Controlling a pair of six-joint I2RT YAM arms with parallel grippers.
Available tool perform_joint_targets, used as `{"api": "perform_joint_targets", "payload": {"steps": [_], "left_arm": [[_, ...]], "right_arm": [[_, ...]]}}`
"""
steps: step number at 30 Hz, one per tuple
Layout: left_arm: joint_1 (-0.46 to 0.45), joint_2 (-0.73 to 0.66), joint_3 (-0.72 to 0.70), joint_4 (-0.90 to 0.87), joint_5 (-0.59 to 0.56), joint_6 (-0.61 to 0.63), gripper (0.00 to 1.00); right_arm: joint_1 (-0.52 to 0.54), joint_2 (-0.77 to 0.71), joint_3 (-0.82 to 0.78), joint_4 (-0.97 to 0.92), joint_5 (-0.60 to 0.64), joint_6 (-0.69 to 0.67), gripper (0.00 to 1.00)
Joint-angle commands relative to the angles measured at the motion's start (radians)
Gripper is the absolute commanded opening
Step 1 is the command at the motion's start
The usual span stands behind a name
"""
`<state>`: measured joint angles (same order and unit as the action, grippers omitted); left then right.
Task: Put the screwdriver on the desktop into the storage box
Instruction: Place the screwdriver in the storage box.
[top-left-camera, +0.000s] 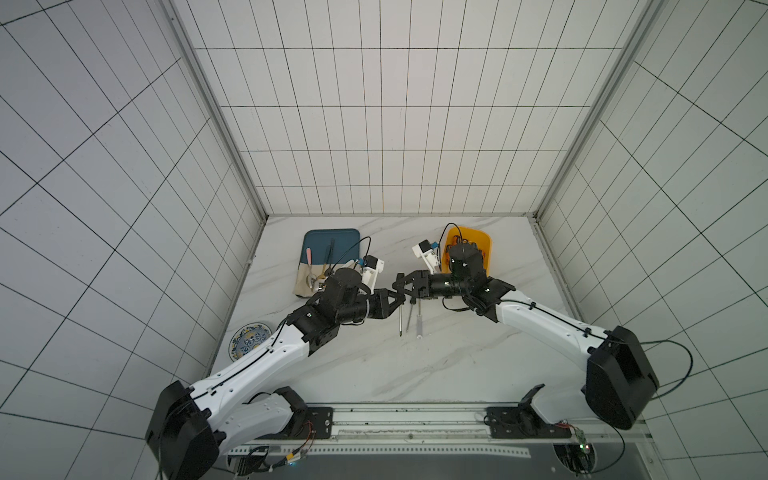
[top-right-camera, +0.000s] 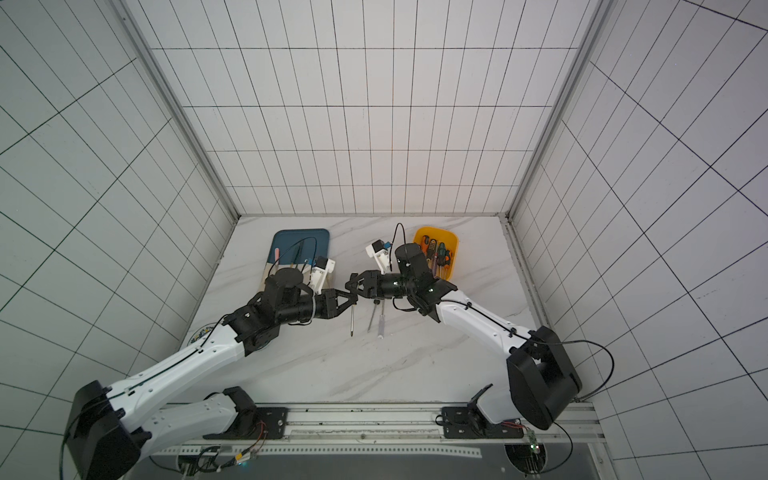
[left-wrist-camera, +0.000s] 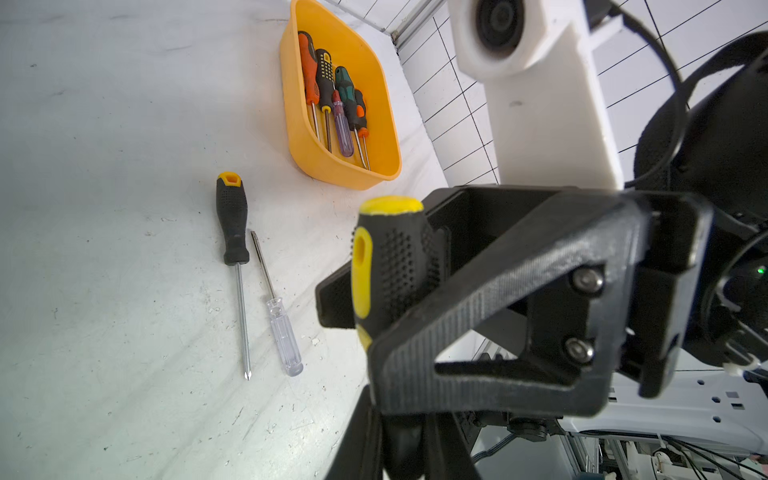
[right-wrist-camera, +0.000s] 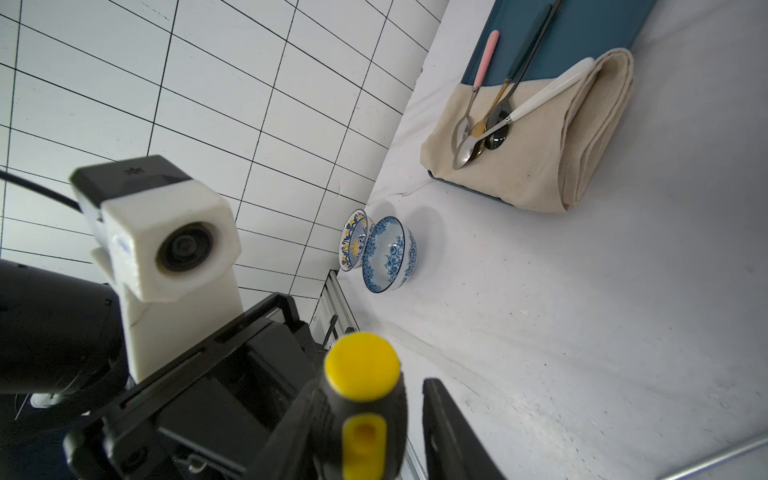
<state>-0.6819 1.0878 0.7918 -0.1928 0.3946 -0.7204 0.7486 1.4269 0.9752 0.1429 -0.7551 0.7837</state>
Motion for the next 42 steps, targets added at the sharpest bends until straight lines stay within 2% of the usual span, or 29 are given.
{"api": "perform_joint_targets", "payload": {"steps": [1,5,6,7,9,12,17,24,29,34,42], "left_arm": [[-0.004,-0.006,-0.008,0.039,0.011,-0.003,0.00],[-0.003,-0.012,-0.020,0.021,-0.012,-0.008,0.00],[-0.003,-0.014,-0.027,0.019,-0.022,-0.011,0.08],[-0.003,-0.018,-0.031,0.014,-0.033,-0.016,0.26],[-0.002,-0.024,-0.035,-0.008,-0.066,-0.023,0.47],[-0.002,-0.034,-0.020,-0.083,-0.129,-0.028,0.59],[-0.001,-0.046,-0.006,-0.234,-0.212,-0.051,0.60],[-0.003,-0.063,-0.054,-0.252,-0.209,-0.088,0.61],[-0.003,-0.071,-0.058,-0.270,-0.215,-0.095,0.61],[-0.003,-0.100,-0.080,-0.281,-0.226,-0.105,0.61],[0.000,-0.083,-0.074,-0.292,-0.231,-0.102,0.61]], "right_arm": [[0.011,-0.003,0.024,0.037,-0.012,0.007,0.30],[0.007,-0.023,0.020,0.015,0.012,-0.013,0.13],[0.002,-0.024,0.025,-0.002,0.016,-0.021,0.11],[-0.005,-0.022,0.032,-0.021,0.021,-0.030,0.10],[-0.028,-0.025,0.042,-0.065,0.048,-0.041,0.10],[-0.103,-0.027,0.064,-0.138,0.078,-0.053,0.10],[-0.272,-0.017,0.164,-0.360,0.225,-0.145,0.10],[-0.514,0.178,0.357,-0.555,0.465,-0.182,0.10],[-0.540,0.383,0.573,-0.665,0.646,-0.260,0.11],[-0.547,0.589,0.763,-0.775,0.716,-0.312,0.12],[-0.548,0.726,0.844,-0.825,0.729,-0.340,0.20]]}}
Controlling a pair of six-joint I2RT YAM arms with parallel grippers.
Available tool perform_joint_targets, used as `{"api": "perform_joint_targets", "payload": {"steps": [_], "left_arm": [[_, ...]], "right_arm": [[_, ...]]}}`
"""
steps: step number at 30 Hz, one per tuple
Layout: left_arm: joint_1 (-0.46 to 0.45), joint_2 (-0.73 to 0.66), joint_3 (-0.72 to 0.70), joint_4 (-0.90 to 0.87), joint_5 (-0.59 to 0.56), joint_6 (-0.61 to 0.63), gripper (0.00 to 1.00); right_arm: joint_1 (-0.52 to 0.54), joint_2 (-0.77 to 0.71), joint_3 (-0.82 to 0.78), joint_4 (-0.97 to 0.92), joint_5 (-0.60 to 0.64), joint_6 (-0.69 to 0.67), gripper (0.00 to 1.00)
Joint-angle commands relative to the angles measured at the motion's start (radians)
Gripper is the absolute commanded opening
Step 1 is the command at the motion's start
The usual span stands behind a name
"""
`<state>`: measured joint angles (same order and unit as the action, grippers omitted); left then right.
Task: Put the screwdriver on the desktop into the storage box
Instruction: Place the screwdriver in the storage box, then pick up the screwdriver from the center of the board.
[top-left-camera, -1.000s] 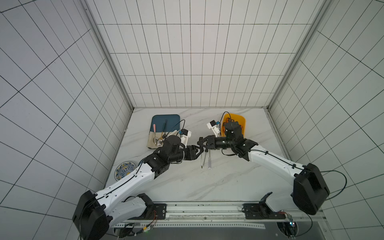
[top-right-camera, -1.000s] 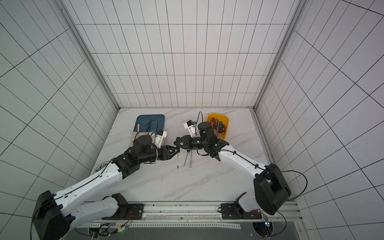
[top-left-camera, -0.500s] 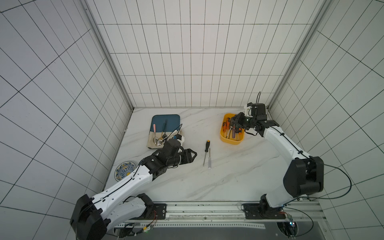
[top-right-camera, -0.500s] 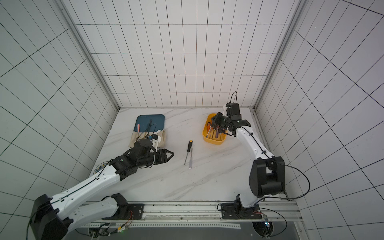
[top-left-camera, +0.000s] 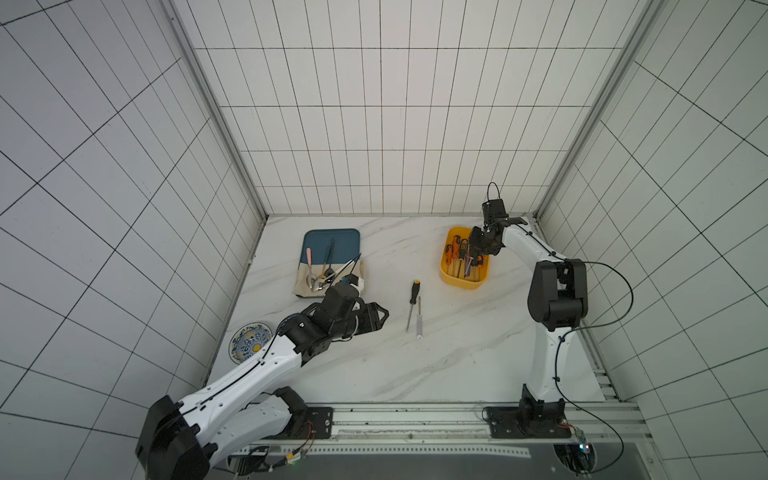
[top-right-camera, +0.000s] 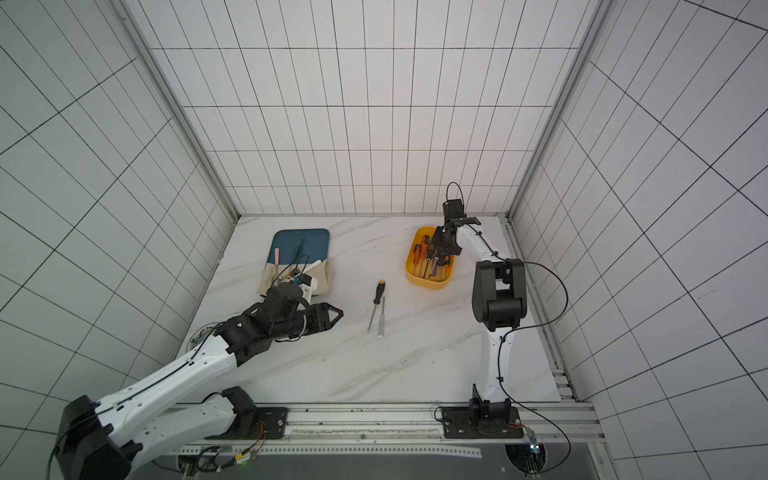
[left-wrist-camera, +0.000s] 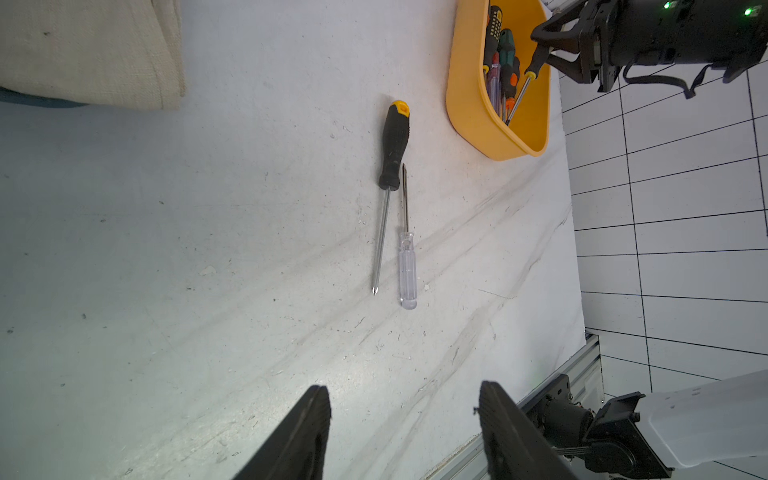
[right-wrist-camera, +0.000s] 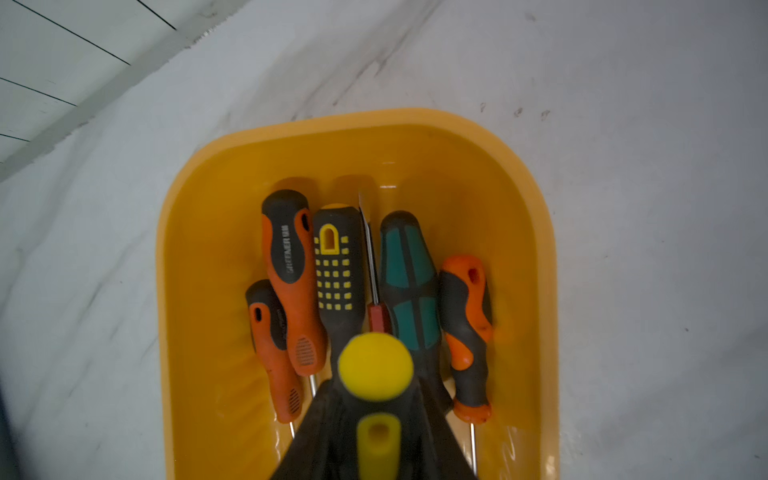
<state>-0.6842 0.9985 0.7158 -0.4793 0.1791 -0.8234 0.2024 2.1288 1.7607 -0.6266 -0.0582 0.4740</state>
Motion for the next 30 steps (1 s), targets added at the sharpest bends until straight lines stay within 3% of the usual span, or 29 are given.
{"api": "perform_joint_targets", "payload": {"steps": [1,11,17,24,30], "left_arm": [[0.002,0.014,0.004,-0.004,-0.014,0.000,0.61],[0.002,0.043,0.015,-0.016,-0.018,-0.004,0.61],[0.002,0.056,0.021,-0.021,-0.027,-0.002,0.62],[-0.013,0.139,0.072,-0.017,-0.049,0.003,0.65],[-0.057,0.318,0.180,-0.019,-0.093,0.028,0.65]], "right_arm": [[-0.003,0.036,0.066,-0.060,0.029,-0.034,0.21],[0.000,0.099,0.176,-0.144,0.038,-0.057,0.36],[0.000,0.024,0.151,-0.153,0.039,-0.055,0.38],[0.009,-0.264,-0.106,-0.030,-0.012,0.010,0.39],[0.065,-0.548,-0.397,0.072,-0.011,0.064,0.39]]}}
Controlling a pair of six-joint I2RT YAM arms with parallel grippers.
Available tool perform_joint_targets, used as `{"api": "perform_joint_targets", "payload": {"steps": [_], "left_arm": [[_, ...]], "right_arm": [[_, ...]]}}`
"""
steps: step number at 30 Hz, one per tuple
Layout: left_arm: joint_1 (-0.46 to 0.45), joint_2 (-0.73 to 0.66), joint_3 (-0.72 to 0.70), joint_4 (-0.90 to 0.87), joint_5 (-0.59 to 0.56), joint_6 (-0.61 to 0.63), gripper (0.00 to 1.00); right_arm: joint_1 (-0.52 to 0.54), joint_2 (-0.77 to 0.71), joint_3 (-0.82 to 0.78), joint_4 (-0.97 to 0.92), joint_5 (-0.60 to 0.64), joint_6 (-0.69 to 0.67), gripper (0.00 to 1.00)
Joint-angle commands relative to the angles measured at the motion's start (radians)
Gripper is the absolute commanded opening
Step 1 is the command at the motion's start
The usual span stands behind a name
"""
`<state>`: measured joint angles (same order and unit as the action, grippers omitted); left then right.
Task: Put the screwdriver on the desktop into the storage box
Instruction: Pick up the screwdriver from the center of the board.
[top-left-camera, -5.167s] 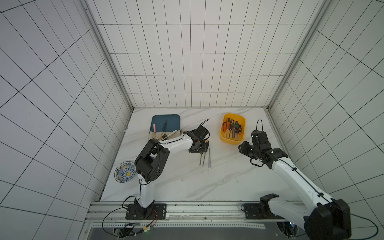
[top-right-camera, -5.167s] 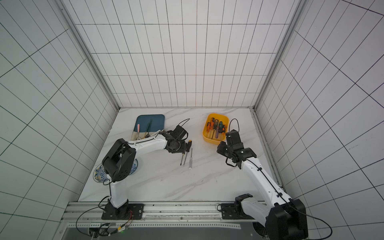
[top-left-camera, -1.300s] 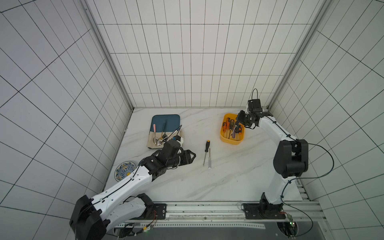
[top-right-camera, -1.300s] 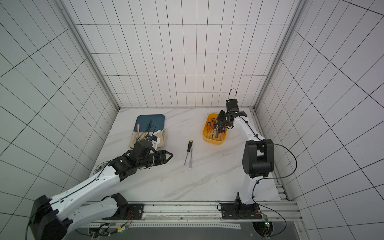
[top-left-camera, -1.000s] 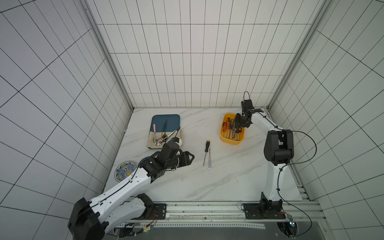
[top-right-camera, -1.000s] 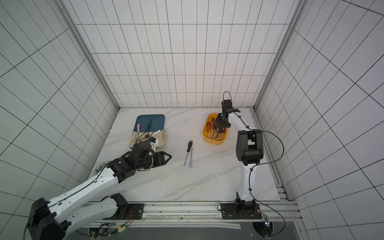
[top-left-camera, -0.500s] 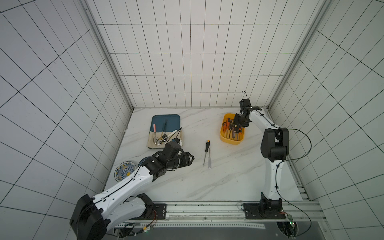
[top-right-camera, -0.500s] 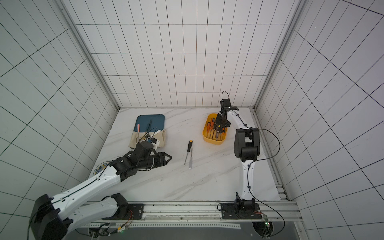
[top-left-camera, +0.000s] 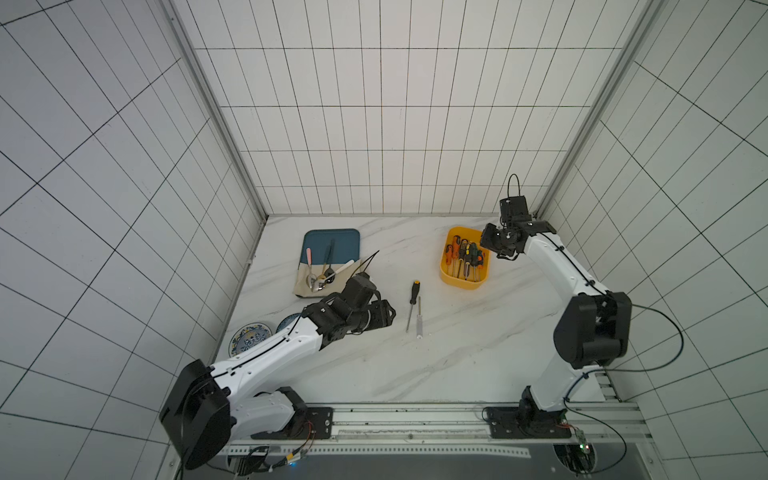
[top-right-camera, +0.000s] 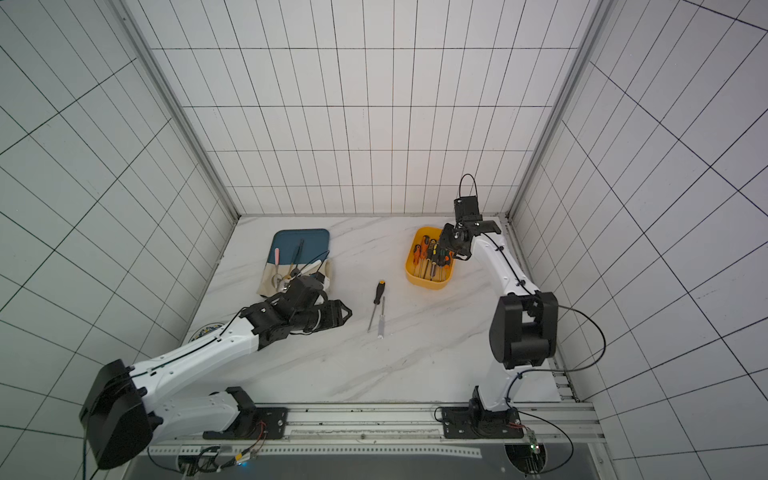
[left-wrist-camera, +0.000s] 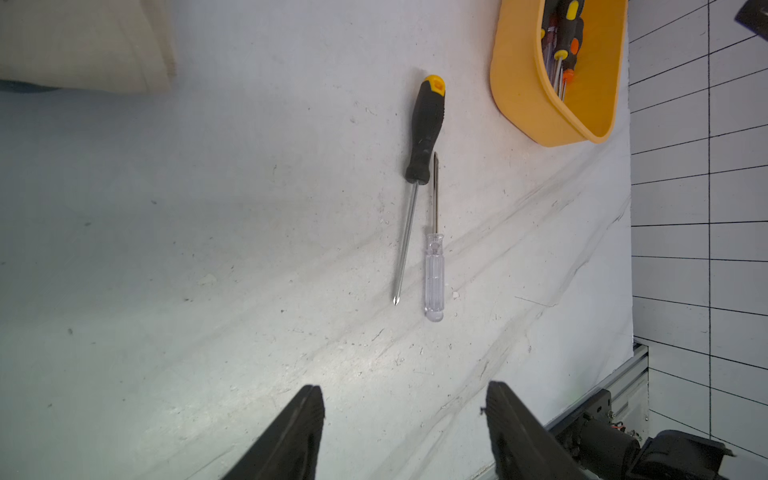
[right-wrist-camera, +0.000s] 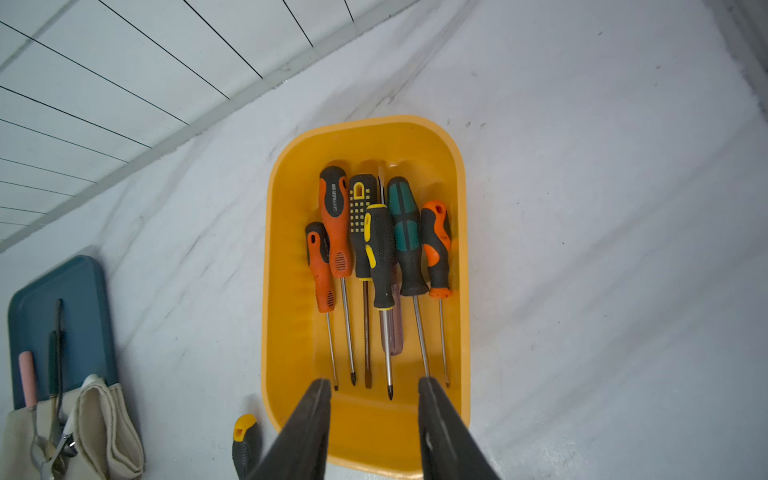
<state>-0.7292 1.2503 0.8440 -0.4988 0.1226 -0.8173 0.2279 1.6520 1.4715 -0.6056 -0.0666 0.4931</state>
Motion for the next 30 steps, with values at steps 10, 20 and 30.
{"api": "perform_joint_targets", "payload": {"steps": [10,20,30], "left_arm": [[-0.023,0.432,0.311,-0.022,-0.072,0.063,0.54],[-0.035,0.716,0.567,-0.133,-0.130,0.140,0.53],[-0.037,0.853,0.716,-0.227,-0.214,0.211,0.47]], "right_arm": [[0.133,-0.417,-0.527,0.112,0.049,0.110,0.39],[0.137,-0.633,-0.719,0.098,0.040,0.148,0.39],[0.138,-0.652,-0.756,0.099,0.028,0.156,0.39]]}}
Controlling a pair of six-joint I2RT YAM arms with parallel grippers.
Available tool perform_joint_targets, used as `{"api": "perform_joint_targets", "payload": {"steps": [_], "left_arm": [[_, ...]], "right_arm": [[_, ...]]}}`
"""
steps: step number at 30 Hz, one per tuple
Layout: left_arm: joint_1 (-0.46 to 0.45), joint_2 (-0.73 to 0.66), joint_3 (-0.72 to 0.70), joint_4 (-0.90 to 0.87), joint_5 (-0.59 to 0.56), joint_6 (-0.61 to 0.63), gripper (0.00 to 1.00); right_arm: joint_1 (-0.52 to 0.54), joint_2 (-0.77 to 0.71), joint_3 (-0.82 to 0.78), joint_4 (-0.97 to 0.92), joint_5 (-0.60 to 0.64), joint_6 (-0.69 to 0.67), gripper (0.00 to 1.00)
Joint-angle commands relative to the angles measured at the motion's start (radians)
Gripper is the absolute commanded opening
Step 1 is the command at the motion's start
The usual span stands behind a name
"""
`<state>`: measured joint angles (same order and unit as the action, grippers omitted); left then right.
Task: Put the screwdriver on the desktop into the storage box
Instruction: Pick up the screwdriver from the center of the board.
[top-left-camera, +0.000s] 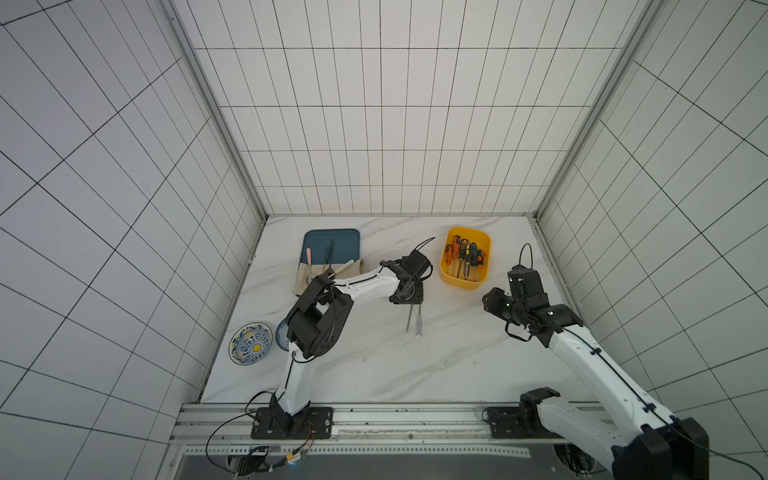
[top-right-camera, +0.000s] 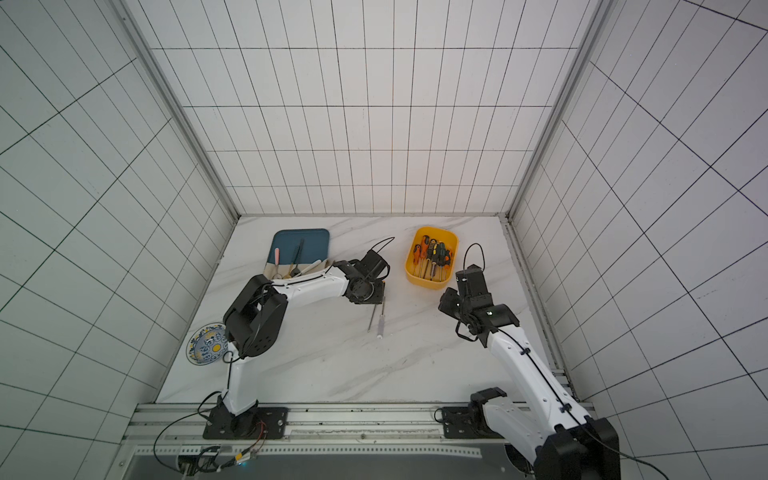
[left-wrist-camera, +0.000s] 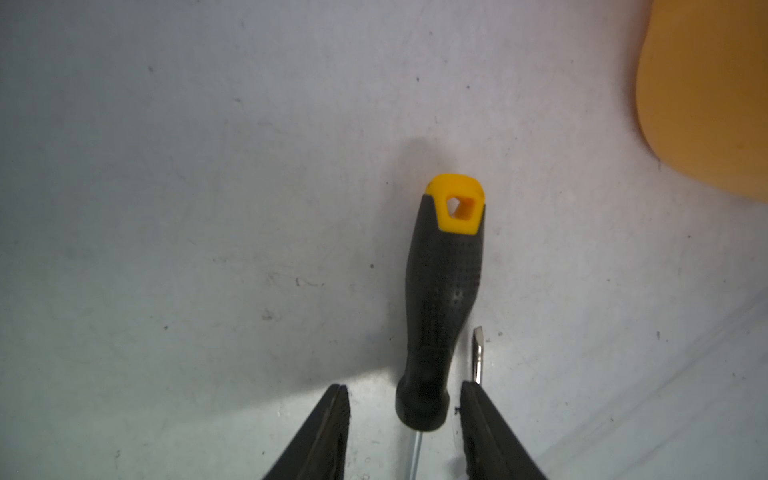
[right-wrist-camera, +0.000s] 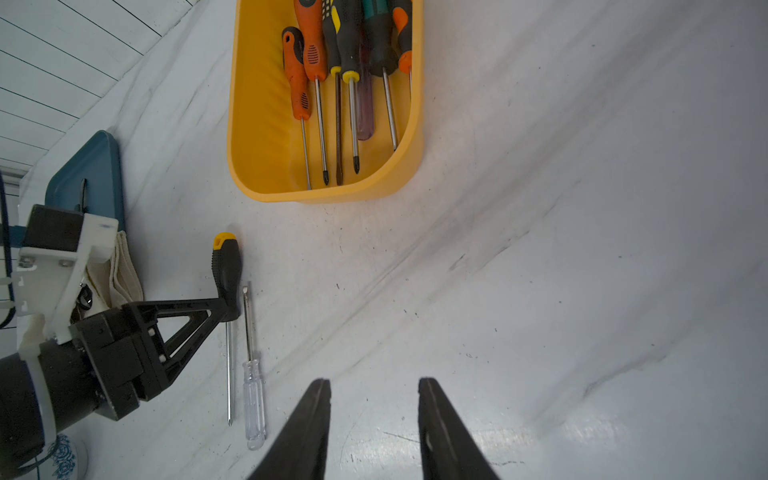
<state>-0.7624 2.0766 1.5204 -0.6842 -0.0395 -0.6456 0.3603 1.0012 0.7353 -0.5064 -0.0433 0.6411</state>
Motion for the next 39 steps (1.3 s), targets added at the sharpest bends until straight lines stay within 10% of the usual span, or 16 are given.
{"api": "perform_joint_targets", "payload": {"steps": [1,14,25,39], "left_arm": [[-0.003,0.035,0.049,-0.046,-0.055,0.043,0.46],[-0.014,0.092,0.080,-0.054,-0.080,0.069,0.42],[-0.013,0.044,0.022,-0.062,-0.121,0.066,0.00],[0.072,-0.463,-0.254,0.120,0.131,0.034,0.00]], "right_arm": [[0.006,0.003,-0.019,0.000,0.002,0.008,0.39],[0.016,0.035,-0.028,0.017,0.002,0.023,0.39],[0.039,0.057,-0.018,0.040,-0.032,0.023,0.39],[0.078,0.081,0.006,0.363,-0.502,0.059,0.48]]}}
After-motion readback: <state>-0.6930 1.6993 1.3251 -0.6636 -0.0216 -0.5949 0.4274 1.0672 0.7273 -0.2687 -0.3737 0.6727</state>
